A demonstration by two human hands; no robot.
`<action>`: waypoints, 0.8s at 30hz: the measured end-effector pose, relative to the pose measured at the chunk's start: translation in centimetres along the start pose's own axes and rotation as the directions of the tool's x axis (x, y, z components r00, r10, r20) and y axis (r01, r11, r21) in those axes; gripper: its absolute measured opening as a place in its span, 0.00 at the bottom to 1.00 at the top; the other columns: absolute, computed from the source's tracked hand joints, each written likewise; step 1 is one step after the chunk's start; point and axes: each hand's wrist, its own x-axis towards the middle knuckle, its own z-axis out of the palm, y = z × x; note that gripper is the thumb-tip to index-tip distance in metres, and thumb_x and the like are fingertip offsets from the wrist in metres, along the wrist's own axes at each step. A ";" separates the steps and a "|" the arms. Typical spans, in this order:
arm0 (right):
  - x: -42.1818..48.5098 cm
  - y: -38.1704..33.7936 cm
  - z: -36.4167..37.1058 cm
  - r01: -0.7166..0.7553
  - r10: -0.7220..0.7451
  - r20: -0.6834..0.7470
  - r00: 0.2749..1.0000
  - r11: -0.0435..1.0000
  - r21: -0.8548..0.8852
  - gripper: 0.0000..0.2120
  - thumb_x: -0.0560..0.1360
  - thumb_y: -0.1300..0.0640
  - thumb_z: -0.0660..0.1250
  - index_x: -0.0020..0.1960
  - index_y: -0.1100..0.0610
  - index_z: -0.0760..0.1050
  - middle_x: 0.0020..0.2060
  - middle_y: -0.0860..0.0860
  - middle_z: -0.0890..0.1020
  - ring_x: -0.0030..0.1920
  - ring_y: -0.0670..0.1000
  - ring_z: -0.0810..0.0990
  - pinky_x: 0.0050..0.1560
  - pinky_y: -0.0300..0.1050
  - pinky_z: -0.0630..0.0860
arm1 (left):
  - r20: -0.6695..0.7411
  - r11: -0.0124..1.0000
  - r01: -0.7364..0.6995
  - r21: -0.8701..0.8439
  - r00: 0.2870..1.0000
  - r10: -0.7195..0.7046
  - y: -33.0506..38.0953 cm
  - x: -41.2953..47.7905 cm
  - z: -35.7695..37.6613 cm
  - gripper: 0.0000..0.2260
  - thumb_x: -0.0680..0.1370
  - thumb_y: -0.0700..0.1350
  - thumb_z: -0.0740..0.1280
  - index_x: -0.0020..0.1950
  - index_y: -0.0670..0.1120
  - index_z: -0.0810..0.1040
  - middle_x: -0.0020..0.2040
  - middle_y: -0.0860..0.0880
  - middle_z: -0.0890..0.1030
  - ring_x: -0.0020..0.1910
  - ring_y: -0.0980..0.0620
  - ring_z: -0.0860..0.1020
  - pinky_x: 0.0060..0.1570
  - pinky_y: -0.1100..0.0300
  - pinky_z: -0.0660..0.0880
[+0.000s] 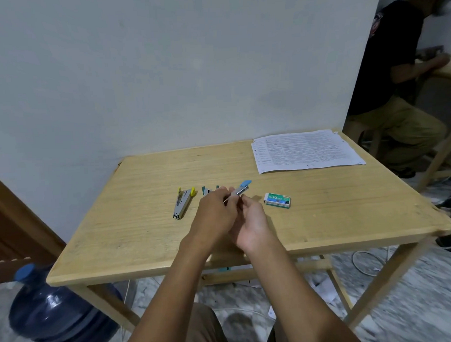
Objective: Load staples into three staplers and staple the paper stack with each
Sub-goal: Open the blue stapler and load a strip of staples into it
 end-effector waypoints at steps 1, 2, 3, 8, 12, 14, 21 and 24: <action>0.0 0.0 0.1 -0.033 0.033 -0.013 0.999 0.999 0.005 0.14 0.82 0.56 0.58 0.55 0.60 0.81 0.48 0.56 0.85 0.50 0.54 0.84 0.58 0.48 0.77 | 0.003 0.995 -0.028 0.094 1.000 0.028 0.2 0.2 0.0 0.10 0.82 0.47 0.61 0.48 0.44 0.79 0.40 0.49 0.80 0.41 0.49 0.77 0.35 0.65 0.70; -0.1 0.1 0.1 -0.053 0.053 -0.038 0.998 0.999 -0.001 0.13 0.81 0.57 0.59 0.51 0.61 0.81 0.42 0.56 0.86 0.43 0.54 0.85 0.53 0.47 0.78 | 0.020 0.986 -0.039 0.163 0.999 0.036 0.3 0.5 0.1 0.11 0.82 0.47 0.61 0.51 0.43 0.80 0.43 0.48 0.81 0.44 0.48 0.78 0.40 0.60 0.73; -0.1 0.2 0.2 -0.057 0.057 -0.068 0.996 0.998 0.003 0.13 0.81 0.58 0.59 0.47 0.61 0.81 0.35 0.55 0.85 0.36 0.53 0.85 0.48 0.46 0.78 | 0.032 0.977 -0.040 0.207 0.999 0.034 0.5 0.7 0.0 0.12 0.82 0.48 0.61 0.51 0.42 0.81 0.45 0.46 0.82 0.45 0.46 0.79 0.44 0.55 0.74; 0.2 0.3 0.2 0.024 -0.014 -0.056 0.998 0.983 0.181 0.16 0.82 0.60 0.53 0.44 0.61 0.77 0.32 0.56 0.84 0.33 0.52 0.84 0.38 0.44 0.81 | 0.053 0.996 0.023 -0.092 0.998 -0.018 0.8 1.5 -0.9 0.13 0.81 0.48 0.62 0.41 0.45 0.81 0.34 0.50 0.84 0.34 0.54 0.81 0.38 0.59 0.77; 0.5 -0.8 -0.2 0.122 -0.109 -0.098 0.989 0.983 0.136 0.14 0.80 0.61 0.50 0.50 0.60 0.74 0.36 0.54 0.75 0.33 0.50 0.74 0.37 0.45 0.74 | 0.075 0.941 0.161 -0.298 0.987 -0.145 0.3 1.0 -1.2 0.11 0.81 0.51 0.62 0.43 0.51 0.80 0.26 0.52 0.75 0.22 0.57 0.70 0.25 0.66 0.66; 0.8 -1.3 -0.6 0.186 -0.176 -0.119 0.977 0.980 0.073 0.13 0.78 0.64 0.49 0.47 0.59 0.72 0.29 0.50 0.67 0.27 0.48 0.63 0.32 0.41 0.65 | 0.076 0.952 0.160 -0.261 0.987 -0.145 -0.3 0.7 -0.8 0.11 0.82 0.51 0.62 0.43 0.52 0.79 0.29 0.49 0.75 0.24 0.55 0.69 0.27 0.64 0.66; -1.0 -3.5 -1.7 0.389 -0.550 0.023 0.835 0.560 -0.732 0.11 0.80 0.61 0.50 0.52 0.53 0.70 0.36 0.49 0.71 0.33 0.47 0.67 0.34 0.41 0.63 | 0.040 0.996 0.092 0.007 0.995 -0.092 -2.0 0.4 1.1 0.12 0.82 0.50 0.61 0.55 0.46 0.82 0.44 0.49 0.80 0.38 0.55 0.75 0.35 0.62 0.69; -0.8 -5.5 -2.4 0.317 -0.584 0.261 0.769 -0.006 -0.948 0.12 0.83 0.56 0.50 0.57 0.50 0.71 0.48 0.48 0.77 0.41 0.47 0.74 0.41 0.44 0.71 | 0.063 0.991 0.091 0.095 0.993 -0.097 -2.4 0.4 1.7 0.13 0.82 0.49 0.61 0.54 0.44 0.82 0.46 0.47 0.81 0.42 0.52 0.77 0.37 0.59 0.71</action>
